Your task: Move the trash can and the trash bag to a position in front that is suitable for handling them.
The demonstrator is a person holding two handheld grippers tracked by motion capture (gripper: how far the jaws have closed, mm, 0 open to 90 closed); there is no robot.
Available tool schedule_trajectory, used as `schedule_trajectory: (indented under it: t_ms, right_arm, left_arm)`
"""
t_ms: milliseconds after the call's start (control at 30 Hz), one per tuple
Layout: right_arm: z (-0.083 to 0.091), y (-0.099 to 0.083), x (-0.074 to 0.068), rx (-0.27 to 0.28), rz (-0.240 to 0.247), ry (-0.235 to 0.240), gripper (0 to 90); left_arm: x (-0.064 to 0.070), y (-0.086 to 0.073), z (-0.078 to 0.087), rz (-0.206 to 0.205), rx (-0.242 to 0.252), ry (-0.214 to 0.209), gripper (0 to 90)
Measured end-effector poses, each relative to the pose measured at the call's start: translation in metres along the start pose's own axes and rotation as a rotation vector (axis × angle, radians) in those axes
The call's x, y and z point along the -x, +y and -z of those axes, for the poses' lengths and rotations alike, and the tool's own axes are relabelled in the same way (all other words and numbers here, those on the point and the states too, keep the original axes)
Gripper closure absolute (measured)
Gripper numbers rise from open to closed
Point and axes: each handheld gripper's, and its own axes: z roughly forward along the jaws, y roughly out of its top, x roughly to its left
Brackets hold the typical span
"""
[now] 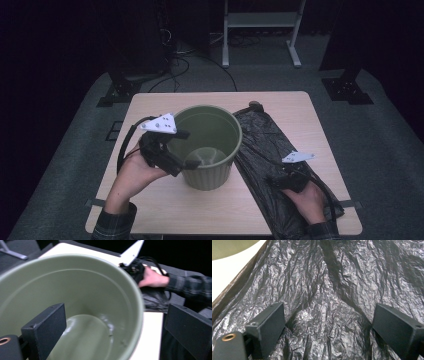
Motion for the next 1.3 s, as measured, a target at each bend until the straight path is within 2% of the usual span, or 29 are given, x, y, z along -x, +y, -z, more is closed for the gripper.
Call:
schedule_trajectory:
  t_ms: [100,167,200,233,367,567,600,633,700,767,833,900,933,967,1000,1100,1133,1300]
  right_arm:
    - [0.0,0.0,0.0,0.0,0.0,0.0,10.0]
    - [0.0,0.0,0.0,0.0,0.0,0.0,10.0]
    - [0.0,0.0,0.0,0.0,0.0,0.0,10.0]
    - [0.0,0.0,0.0,0.0,0.0,0.0,10.0]
    - [0.0,0.0,0.0,0.0,0.0,0.0,10.0]
    - [0.0,0.0,0.0,0.0,0.0,0.001,10.0]
    - [0.0,0.0,0.0,0.0,0.0,0.0,10.0]
    - [0.0,0.0,0.0,0.0,0.0,0.0,10.0]
    - [0.0,0.0,0.0,0.0,0.0,0.001,10.0]
    - [0.0,0.0,0.0,0.0,0.0,0.001,10.0]
    - [0.0,0.0,0.0,0.0,0.0,0.001,10.0]
    - [0.0,0.0,0.0,0.0,0.0,0.001,10.0]
    - [0.0,0.0,0.0,0.0,0.0,0.001,10.0]
    - [0.0,0.0,0.0,0.0,0.0,0.0,10.0]
    - [0.0,0.0,0.0,0.0,0.0,0.0,10.0]
    - [0.0,0.0,0.0,0.0,0.0,0.0,10.0]
    - [0.0,0.0,0.0,0.0,0.0,0.0,10.0]
    - [0.0,0.0,0.0,0.0,0.0,0.0,10.0]
  left_arm:
    - [-0.015,-0.001,0.004,0.015,0.015,0.017,2.1]
    - [-0.026,-0.002,0.006,0.029,0.022,0.049,2.1]
    - [-0.036,-0.003,0.006,0.049,0.022,0.074,2.2]
    - [-0.036,-0.003,0.006,0.049,0.022,0.074,2.2]
    - [-0.057,-0.006,0.005,0.079,-0.014,0.174,4.1]
    - [-0.082,-0.013,-0.004,0.134,-0.046,0.225,6.3]
    - [-0.087,-0.015,-0.006,0.143,-0.062,0.227,7.5]
    - [-0.09,-0.016,-0.007,0.147,-0.068,0.226,13.8]
    - [-0.097,-0.019,-0.009,0.168,-0.083,0.231,14.4]
    - [-0.101,-0.022,-0.009,0.177,-0.088,0.212,25.0]
    - [-0.103,-0.025,-0.01,0.194,-0.083,0.203,27.0]
    - [-0.104,-0.028,-0.011,0.192,-0.091,0.198,34.0]
    - [-0.105,-0.03,-0.011,0.198,-0.088,0.19,34.5]
    - [-0.105,-0.031,-0.01,0.196,-0.095,0.177,37.4]
    - [-0.105,-0.031,-0.01,0.195,-0.096,0.17,44.2]
    - [-0.104,-0.032,-0.009,0.197,-0.099,0.175,47.9]
    - [-0.104,-0.032,-0.009,0.194,-0.103,0.176,52.8]
    - [-0.102,-0.031,-0.01,0.182,-0.113,0.18,53.7]
